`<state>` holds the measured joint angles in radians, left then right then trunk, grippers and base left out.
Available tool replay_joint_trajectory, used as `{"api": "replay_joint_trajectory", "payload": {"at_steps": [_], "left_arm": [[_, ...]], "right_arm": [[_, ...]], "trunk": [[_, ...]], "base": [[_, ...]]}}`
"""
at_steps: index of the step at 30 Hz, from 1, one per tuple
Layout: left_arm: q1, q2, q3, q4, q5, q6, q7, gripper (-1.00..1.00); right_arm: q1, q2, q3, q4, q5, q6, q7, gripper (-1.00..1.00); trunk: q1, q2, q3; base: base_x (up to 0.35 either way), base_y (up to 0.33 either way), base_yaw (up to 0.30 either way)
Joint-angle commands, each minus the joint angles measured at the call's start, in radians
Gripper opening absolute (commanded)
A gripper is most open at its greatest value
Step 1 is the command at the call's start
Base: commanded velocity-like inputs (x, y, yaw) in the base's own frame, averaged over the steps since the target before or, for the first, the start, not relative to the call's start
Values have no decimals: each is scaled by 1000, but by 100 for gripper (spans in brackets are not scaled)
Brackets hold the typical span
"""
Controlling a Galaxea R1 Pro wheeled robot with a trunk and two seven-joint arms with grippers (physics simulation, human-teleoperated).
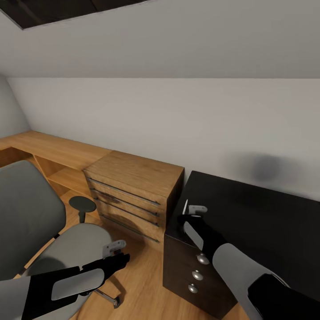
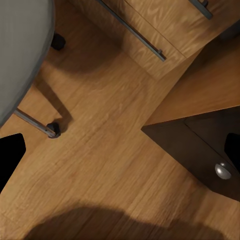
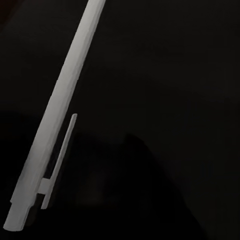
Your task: In the bedroom, organize the workspace by keeping the computer under the desk, ensuring the monitor is on the desk, placing the keyboard on the desk next to the monitor, placing the mouse on the desk next to the keyboard, moving the folder from the swivel chair onto the desk next to the mouse, stacking the notebook on top of the folder with the pen on top of the notebook, and positioning the swivel chair next to the desk.
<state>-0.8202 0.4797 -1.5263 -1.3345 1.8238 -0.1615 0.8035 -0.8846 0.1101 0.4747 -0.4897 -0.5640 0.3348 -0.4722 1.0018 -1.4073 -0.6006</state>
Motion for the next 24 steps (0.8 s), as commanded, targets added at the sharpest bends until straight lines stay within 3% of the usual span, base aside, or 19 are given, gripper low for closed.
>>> {"api": "replay_joint_trajectory", "payload": {"at_steps": [1, 18, 24], "left_arm": [[-2, 0, -3, -2, 9, -10, 0, 100], [-2, 0, -3, 0, 9, -10, 2, 100], [-2, 0, -3, 0, 9, -10, 3, 100]], "right_arm": [[-1, -1, -12, 25, -10, 22, -9, -100], [-1, 0, -24, 21, -13, 68, -8, -100], [-1, 0, -22, 19, -60, 86, -8, -100]], "trunk": [[0, -1, -1], [0, -1, -1], [0, -1, -1]], "base": [[0, 0, 0], [0, 0, 0], [0, 0, 0]]}}
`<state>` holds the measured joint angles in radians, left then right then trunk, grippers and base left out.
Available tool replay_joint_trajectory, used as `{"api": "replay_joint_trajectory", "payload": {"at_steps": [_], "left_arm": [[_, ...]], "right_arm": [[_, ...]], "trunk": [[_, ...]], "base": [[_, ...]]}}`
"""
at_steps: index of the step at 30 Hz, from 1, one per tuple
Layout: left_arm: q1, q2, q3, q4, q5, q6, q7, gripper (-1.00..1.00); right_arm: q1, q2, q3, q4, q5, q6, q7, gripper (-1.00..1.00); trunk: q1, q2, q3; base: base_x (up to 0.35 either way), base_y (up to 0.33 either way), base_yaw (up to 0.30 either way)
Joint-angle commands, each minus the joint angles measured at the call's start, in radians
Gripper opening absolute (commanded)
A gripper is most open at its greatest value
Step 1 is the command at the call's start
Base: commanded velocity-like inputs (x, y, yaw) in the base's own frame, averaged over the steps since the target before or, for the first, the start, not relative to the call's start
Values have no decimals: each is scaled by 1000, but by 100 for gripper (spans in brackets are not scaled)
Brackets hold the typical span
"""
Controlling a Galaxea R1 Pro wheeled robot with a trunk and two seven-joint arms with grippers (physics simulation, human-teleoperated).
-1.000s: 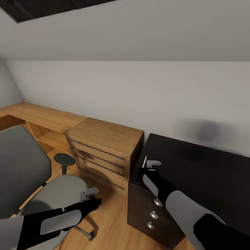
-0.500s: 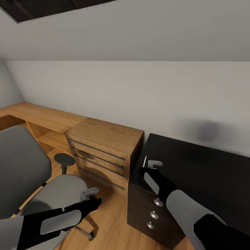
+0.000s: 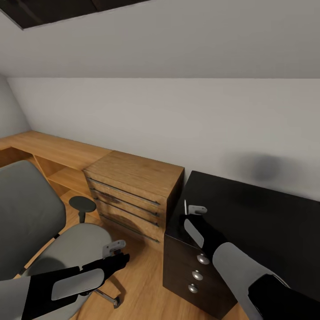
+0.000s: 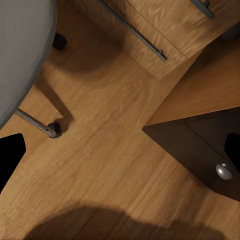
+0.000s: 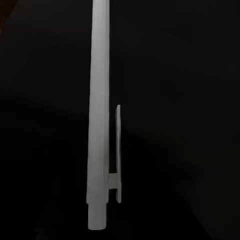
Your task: In the bedroom, organize the workspace by keeping the computer under the desk, ensuring the monitor is on the desk, placing the keyboard on the desk next to the monitor, placing the mouse on the desk next to the keyboard, moving the folder from the swivel chair onto the desk next to the mouse, stacking the notebook on top of the folder with the pen on top of the notebook, and positioning the swivel chair next to the desk.
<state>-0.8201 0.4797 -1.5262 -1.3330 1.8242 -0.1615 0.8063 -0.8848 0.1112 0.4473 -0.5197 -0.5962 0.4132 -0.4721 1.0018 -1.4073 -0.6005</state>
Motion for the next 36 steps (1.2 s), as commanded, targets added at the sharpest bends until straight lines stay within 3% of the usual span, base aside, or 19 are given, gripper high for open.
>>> {"api": "replay_joint_trajectory", "payload": {"at_steps": [1, 25, 36], "left_arm": [[-2, 0, -3, -2, 9, -10, 0, 100], [-2, 0, -5, -2, 9, -10, -3, 100], [-2, 0, -6, -2, 9, -10, -3, 100]], "right_arm": [[0, -1, 5, 49, -30, 9, -8, -100], [0, -2, 4, 49, -33, 13, -8, -100], [0, -2, 5, 49, -33, 13, -8, -100]], "trunk": [[0, -1, -1], [0, -1, -1], [-42, 76, 33]], "base": [[0, 0, 0], [0, 0, 0], [0, 0, 0]]}}
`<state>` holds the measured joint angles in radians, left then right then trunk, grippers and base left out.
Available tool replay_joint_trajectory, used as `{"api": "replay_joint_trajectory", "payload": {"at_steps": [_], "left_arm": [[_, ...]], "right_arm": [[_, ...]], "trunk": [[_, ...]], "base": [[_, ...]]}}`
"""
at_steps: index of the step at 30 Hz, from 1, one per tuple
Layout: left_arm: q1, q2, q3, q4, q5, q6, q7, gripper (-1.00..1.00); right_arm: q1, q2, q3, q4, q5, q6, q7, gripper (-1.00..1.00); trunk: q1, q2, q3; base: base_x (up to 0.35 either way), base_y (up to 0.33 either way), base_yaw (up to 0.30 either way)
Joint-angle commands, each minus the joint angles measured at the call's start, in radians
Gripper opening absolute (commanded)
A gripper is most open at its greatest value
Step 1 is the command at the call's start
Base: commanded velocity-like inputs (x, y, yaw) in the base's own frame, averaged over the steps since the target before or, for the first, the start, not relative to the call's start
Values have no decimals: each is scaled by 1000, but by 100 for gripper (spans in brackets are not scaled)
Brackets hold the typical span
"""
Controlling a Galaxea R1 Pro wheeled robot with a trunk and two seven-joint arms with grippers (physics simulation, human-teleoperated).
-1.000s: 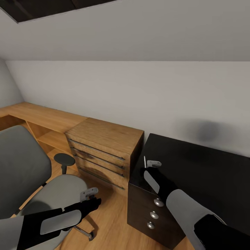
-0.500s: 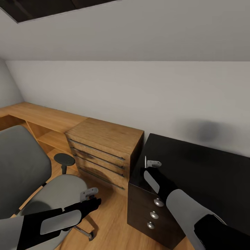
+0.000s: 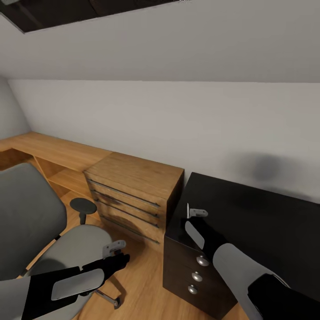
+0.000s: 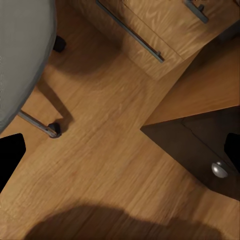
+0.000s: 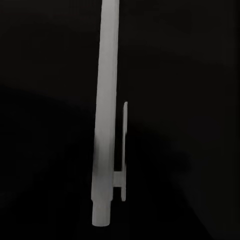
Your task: In the bedroom, organize the workspace by keeping the computer under the desk, ensuring the monitor is on the desk, placing the keyboard on the desk next to the monitor, placing the mouse on the desk next to the keyboard, moving the folder from the swivel chair onto the desk next to the mouse, stacking the notebook on top of the folder with the pen on top of the notebook, and positioning the swivel chair next to the desk.
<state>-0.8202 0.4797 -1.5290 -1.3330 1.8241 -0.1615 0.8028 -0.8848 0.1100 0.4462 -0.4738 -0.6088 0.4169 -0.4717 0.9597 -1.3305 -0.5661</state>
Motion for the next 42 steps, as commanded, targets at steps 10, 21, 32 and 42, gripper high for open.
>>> {"api": "replay_joint_trajectory", "payload": {"at_steps": [10, 21, 32, 42], "left_arm": [[-2, -3, -5, 4, 10, -9, 4, 100], [-2, -11, -6, 49, 13, -6, 1, 100], [-2, -170, -8, 320, 12, -3, -4, 100], [-2, -267, -214, 441, 18, -6, 0, 100]], "right_arm": [[0, -20, 8, -63, -16, 10, -10, -100], [84, -186, 9, -471, -111, 91, -56, -100], [195, -236, 9, -787, -158, 91, -245, -100], [202, -236, 9, -795, -158, 86, -251, -100]], "trunk": [[-38, 70, 30], [-80, 147, 65], [-123, 224, 99], [-161, 294, 133]], "base": [[0, 0, 0], [-261, 0, 0], [-105, 0, 0], [0, 0, -122]]}}
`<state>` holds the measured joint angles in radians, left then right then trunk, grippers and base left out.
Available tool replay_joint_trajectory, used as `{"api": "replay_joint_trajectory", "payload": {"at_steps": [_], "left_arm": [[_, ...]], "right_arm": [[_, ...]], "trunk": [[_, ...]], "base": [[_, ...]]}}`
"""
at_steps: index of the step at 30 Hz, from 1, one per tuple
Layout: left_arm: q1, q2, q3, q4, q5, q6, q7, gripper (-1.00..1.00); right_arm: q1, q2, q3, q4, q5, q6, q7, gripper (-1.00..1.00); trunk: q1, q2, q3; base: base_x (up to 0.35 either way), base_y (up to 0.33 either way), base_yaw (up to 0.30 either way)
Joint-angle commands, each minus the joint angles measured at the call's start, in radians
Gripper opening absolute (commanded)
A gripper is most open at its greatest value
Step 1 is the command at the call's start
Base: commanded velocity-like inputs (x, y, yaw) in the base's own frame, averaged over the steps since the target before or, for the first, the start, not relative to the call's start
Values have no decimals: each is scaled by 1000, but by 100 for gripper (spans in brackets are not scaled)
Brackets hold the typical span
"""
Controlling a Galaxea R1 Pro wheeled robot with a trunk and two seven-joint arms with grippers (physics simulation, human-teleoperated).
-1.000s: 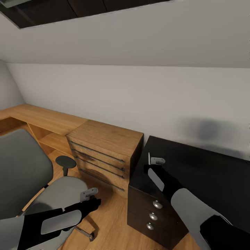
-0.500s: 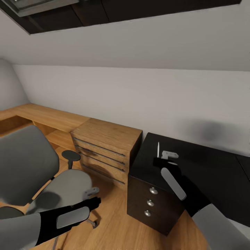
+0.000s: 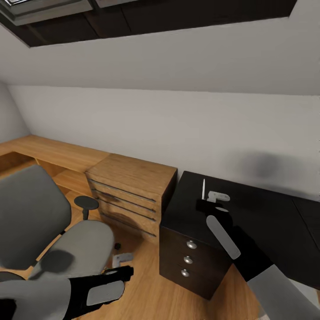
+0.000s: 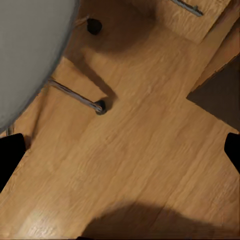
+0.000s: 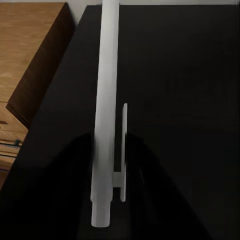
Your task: In the bedroom, organize the workspace by keeping the computer under the desk, ensuring the monitor is on the desk, placing the keyboard on the desk next to the monitor, placing the mouse on the desk next to the keyboard, moving the folder from the swivel chair onto the desk next to the mouse, stacking the notebook on top of the folder with the pen on top of the notebook, and positioning the swivel chair next to the desk.
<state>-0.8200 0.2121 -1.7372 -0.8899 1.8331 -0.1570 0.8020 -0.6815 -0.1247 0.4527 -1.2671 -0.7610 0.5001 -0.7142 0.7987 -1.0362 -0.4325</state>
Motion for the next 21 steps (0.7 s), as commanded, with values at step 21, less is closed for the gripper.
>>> {"api": "replay_joint_trajectory", "payload": {"at_steps": [21], "left_arm": [[234, -177, -168, 475, 38, -5, -268, 100]], "right_arm": [[7, -2, -56, 3, -6, 0, -7, -100]], "trunk": [[-80, 146, 67]], "base": [[0, 0, -76]]}}
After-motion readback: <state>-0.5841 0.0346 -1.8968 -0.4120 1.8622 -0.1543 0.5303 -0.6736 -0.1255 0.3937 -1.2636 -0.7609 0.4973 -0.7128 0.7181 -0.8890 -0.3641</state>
